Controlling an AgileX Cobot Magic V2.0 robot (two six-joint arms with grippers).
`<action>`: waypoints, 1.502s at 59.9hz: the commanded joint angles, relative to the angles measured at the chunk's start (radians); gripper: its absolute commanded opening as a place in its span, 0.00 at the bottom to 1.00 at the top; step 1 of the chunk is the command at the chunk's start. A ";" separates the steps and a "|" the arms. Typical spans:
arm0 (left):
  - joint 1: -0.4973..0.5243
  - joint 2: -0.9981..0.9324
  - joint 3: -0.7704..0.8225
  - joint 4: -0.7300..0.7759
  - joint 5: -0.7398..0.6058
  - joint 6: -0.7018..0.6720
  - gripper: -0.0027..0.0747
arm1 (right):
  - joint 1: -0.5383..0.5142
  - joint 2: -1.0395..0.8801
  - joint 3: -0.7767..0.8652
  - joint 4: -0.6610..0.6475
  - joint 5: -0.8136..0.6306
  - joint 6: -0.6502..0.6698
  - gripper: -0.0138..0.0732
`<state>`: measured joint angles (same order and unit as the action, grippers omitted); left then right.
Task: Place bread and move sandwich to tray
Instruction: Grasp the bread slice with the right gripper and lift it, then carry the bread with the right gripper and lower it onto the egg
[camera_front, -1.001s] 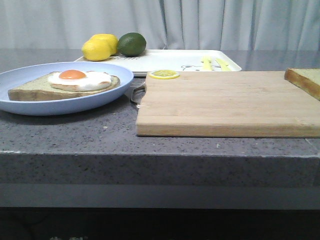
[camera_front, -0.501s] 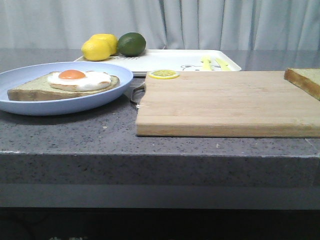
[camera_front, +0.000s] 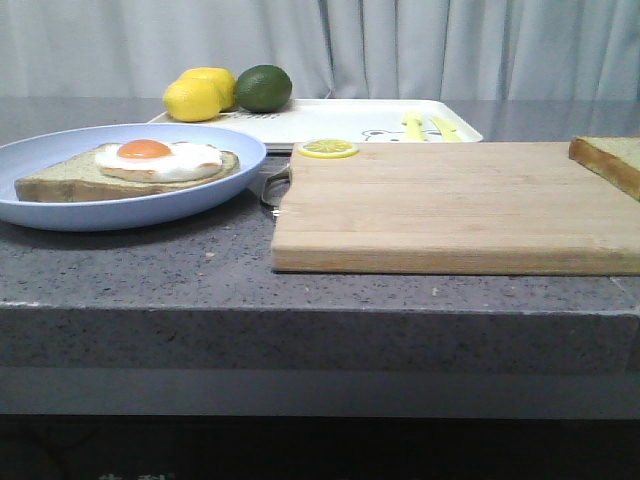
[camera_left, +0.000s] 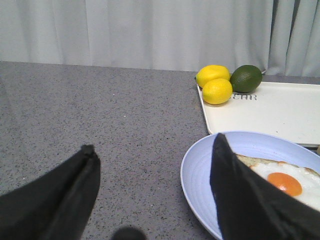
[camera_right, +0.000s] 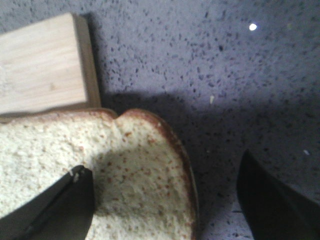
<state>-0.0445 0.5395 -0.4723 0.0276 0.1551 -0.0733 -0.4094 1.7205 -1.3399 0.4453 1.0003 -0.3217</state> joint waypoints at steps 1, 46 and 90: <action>-0.007 0.007 -0.038 0.000 -0.080 -0.005 0.63 | -0.009 -0.022 -0.044 0.048 0.038 -0.036 0.84; -0.007 0.007 -0.038 0.000 -0.080 -0.005 0.63 | -0.009 -0.055 -0.074 0.175 0.163 -0.069 0.08; -0.007 0.007 -0.038 0.000 -0.080 -0.005 0.63 | 0.307 -0.245 -0.157 0.841 0.138 -0.071 0.08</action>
<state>-0.0445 0.5395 -0.4723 0.0276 0.1551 -0.0733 -0.1810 1.5123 -1.4651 1.1676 1.1958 -0.3812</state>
